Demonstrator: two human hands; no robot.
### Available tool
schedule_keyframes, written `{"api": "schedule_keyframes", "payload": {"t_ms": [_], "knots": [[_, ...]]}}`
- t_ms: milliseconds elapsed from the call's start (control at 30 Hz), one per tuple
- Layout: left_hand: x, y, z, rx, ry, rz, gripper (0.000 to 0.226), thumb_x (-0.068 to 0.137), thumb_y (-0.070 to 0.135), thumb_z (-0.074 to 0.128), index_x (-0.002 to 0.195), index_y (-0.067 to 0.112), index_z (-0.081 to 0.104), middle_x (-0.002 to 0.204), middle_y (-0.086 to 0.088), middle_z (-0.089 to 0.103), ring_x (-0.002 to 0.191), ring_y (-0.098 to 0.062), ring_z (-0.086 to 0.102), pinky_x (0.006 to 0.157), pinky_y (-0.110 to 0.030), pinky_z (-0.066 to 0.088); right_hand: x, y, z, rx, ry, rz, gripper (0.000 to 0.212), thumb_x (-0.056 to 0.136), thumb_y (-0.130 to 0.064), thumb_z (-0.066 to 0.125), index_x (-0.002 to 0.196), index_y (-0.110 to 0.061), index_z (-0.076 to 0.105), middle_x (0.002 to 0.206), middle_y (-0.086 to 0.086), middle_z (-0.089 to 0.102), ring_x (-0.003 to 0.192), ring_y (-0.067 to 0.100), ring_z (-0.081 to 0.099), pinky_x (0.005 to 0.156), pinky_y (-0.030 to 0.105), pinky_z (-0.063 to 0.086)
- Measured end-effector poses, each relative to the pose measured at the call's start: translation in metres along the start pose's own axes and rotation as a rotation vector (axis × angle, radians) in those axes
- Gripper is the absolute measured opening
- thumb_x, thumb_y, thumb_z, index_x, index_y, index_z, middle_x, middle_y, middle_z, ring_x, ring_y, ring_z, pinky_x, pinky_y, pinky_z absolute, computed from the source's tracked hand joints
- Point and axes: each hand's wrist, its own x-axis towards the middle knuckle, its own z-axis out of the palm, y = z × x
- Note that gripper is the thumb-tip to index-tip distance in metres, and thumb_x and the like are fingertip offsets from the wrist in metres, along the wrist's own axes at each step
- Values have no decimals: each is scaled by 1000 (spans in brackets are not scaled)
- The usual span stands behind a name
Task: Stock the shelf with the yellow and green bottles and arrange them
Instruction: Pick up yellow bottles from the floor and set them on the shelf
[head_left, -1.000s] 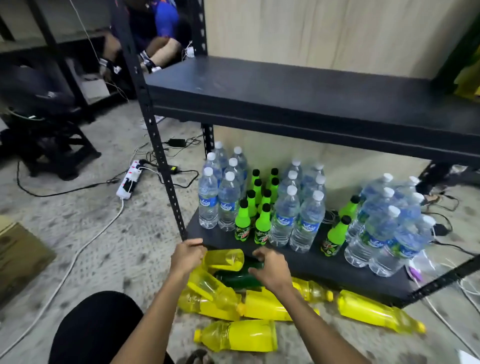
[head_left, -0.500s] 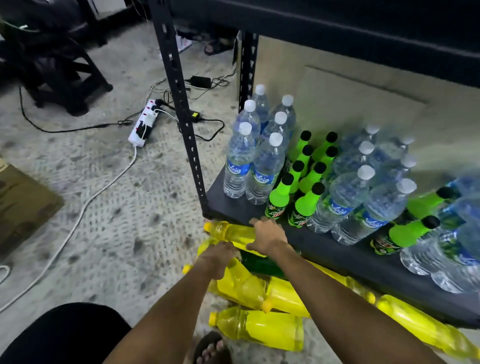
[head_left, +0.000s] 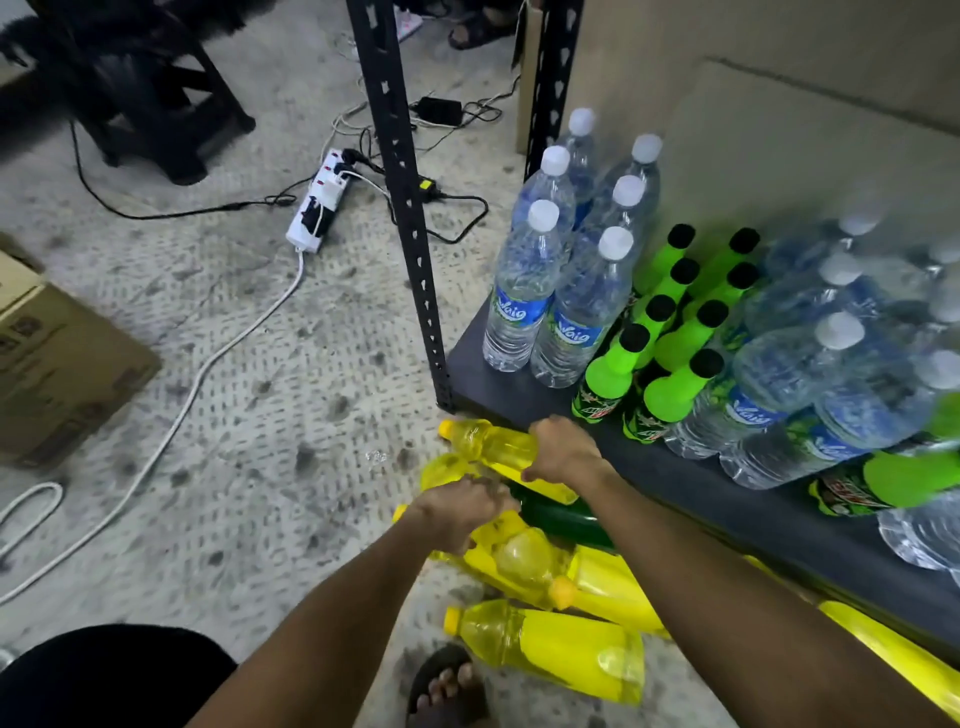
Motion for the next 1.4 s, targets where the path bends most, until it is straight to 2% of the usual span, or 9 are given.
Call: {"api": "schedule_keyframes", "payload": {"t_ms": [200, 300, 400, 600, 767, 867, 967, 1167, 1400], "knots": [[-39, -25, -4, -380, 342, -164, 80, 74, 34, 72, 145, 13, 40, 145, -10, 46, 131, -29, 48, 104, -36, 42, 1, 0, 8, -80, 11, -13, 70, 71, -50, 82, 128, -17, 58, 129, 11, 55, 122, 35, 54, 99, 43, 45], [-50, -40, -2, -523, 489, -427, 84, 73, 40, 79, 144, 17, 41, 140, -8, 53, 126, -29, 52, 100, -34, 43, 5, -7, 15, -134, 41, -23, 79, 70, -53, 81, 135, -17, 52, 134, 10, 49, 127, 34, 47, 103, 46, 41], [-53, -50, 3, -739, 668, -661, 73, 68, 41, 83, 131, 25, 50, 120, -2, 65, 110, -25, 61, 80, -28, 44, 11, -23, 23, -194, 79, -66, 86, 70, -54, 81, 139, -14, 48, 136, 11, 46, 130, 33, 42, 105, 46, 38], [-49, -64, 22, -951, 824, -887, 74, 68, 46, 83, 130, 26, 49, 115, -5, 68, 104, -30, 64, 80, -30, 46, 18, -48, 41, -335, 77, -29, 62, 90, -36, 66, 140, -5, 47, 137, 13, 43, 127, 35, 42, 101, 49, 41], [-40, -67, 24, -944, 820, -896, 72, 64, 50, 80, 126, 26, 52, 111, -4, 69, 102, -29, 64, 76, -26, 43, 21, -55, 56, -385, 143, 3, 38, 93, -6, 52, 131, -7, 58, 130, 14, 44, 120, 38, 43, 97, 55, 43], [-37, -64, 21, -923, 830, -900, 71, 65, 46, 81, 127, 25, 52, 111, -6, 70, 103, -31, 64, 77, -28, 43, 22, -48, 56, -354, 141, 1, 38, 92, -20, 60, 129, -13, 59, 131, 10, 43, 122, 35, 42, 97, 53, 43], [-35, -57, 19, -938, 851, -880, 65, 67, 43, 82, 122, 27, 52, 105, 1, 67, 101, -29, 64, 74, -26, 41, 19, -40, 50, -284, 110, 20, 60, 78, -50, 75, 126, -17, 60, 131, 6, 47, 124, 31, 43, 95, 49, 43], [-33, -32, 6, -1042, 914, -916, 69, 64, 45, 87, 122, 30, 51, 96, 11, 60, 93, -17, 60, 79, -25, 41, -10, -25, 38, -158, 189, 56, 58, 70, -38, 80, 122, -16, 64, 125, 4, 53, 123, 28, 47, 96, 46, 46], [-53, 31, -29, -1052, 1001, -850, 67, 63, 46, 88, 120, 27, 60, 90, 19, 59, 85, -10, 59, 77, -23, 43, -99, 1, 3, 457, 432, 149, 60, 59, -61, 81, 102, -20, 74, 96, 7, 72, 93, 28, 69, 75, 36, 56]]}}
